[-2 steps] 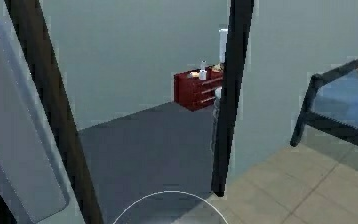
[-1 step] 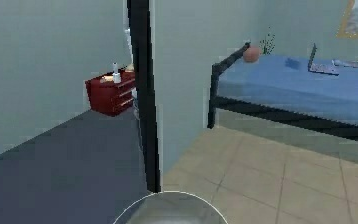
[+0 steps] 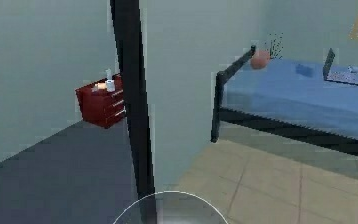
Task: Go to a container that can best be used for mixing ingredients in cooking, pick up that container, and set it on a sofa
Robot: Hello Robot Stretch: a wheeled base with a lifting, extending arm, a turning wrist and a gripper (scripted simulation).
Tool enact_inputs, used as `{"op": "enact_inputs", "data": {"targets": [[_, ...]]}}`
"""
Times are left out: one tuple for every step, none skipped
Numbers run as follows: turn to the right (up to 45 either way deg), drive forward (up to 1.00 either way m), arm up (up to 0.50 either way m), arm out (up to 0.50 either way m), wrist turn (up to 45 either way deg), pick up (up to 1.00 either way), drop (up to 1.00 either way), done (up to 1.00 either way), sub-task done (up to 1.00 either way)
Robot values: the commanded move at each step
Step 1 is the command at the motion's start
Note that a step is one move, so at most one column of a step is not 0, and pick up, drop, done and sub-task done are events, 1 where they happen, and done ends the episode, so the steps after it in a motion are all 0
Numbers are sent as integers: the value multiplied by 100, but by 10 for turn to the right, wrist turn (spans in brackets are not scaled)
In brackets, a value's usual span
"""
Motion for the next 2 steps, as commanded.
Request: {"op": "enact_inputs", "data": {"targets": [[-270,0,0,0,0,0,0,0,0],[0,40,0,0,0,0,0,0,0]]}}
